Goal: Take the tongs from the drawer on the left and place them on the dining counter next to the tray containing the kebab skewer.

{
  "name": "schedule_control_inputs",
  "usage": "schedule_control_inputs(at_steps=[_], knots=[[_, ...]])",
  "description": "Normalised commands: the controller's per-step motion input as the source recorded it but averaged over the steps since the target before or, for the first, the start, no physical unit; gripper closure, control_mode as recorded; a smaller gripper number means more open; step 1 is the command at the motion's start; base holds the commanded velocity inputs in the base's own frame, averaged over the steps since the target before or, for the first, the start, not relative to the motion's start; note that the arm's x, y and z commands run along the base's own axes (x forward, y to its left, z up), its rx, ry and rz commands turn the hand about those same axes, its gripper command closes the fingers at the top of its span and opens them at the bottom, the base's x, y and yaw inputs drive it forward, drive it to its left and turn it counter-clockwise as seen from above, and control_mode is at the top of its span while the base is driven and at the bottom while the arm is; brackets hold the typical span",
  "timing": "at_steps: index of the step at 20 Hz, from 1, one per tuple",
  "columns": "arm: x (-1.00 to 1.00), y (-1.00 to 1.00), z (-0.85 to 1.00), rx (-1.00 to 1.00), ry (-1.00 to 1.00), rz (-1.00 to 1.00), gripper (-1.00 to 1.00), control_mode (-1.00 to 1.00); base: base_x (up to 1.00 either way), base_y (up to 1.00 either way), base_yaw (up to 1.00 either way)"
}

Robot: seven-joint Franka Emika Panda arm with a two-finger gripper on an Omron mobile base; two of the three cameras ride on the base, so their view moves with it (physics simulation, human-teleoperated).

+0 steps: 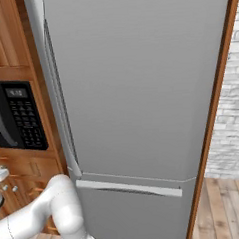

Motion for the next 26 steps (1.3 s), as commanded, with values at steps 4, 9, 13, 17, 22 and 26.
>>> schedule_control_inputs(at_steps=[4, 9, 13, 17, 22, 26], knots=[[0.00, 0.00, 0.07, 0.05, -0.05, 0.00, -1.00, -1.00, 0.00, 0.00, 0.00], [0.00, -0.02, -0.09, 0.00, -0.01, 0.00, -1.00, -1.00, 0.00, 0.00, 0.00], [0.00, -0.25, -0.87, -0.05, 0.00, 0.00, -1.00, -1.00, 0.00, 0.00, 0.00], [0.00, -0.13, -0.61, -0.02, 0.00, 0.00, -1.00, -1.00, 0.00, 0.00, 0.00], [0.05, 0.00, -0.21, 0.00, 0.00, 0.00, -1.00, -1.00, 0.00, 0.00, 0.00], [0.06, 0.00, -0.24, 0.00, 0.00, 0.00, 1.00, -1.00, 0.00, 0.00, 0.00]])
